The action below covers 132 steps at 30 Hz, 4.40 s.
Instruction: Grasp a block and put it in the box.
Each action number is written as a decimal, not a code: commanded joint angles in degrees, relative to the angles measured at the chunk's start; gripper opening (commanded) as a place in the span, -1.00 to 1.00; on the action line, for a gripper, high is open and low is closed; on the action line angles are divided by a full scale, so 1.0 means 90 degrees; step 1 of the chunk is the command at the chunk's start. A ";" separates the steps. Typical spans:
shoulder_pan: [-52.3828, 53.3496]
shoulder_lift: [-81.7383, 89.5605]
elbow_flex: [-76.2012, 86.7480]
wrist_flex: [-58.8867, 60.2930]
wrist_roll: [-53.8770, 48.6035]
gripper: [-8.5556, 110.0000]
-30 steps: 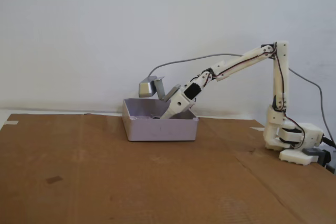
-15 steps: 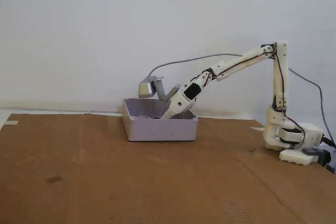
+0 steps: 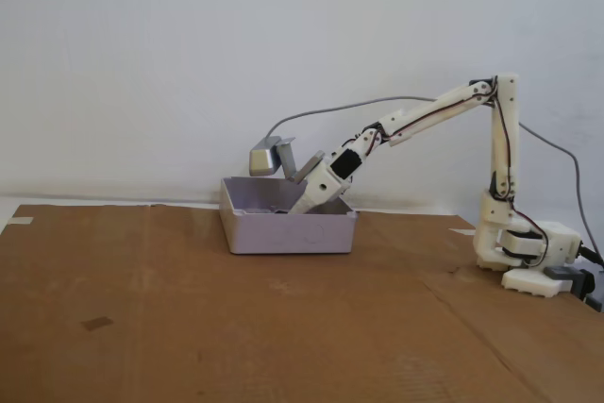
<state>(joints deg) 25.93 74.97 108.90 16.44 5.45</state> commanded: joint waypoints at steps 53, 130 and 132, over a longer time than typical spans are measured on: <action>-0.2041 0.4170 -0.0439 -0.0225 -0.0039 -0.31; -0.2822 1.1250 0.6748 -0.0234 0.0039 -0.86; -0.2813 1.1250 0.6758 -0.0225 0.0039 -0.86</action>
<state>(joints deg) -0.18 174.29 171.39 16.44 5.45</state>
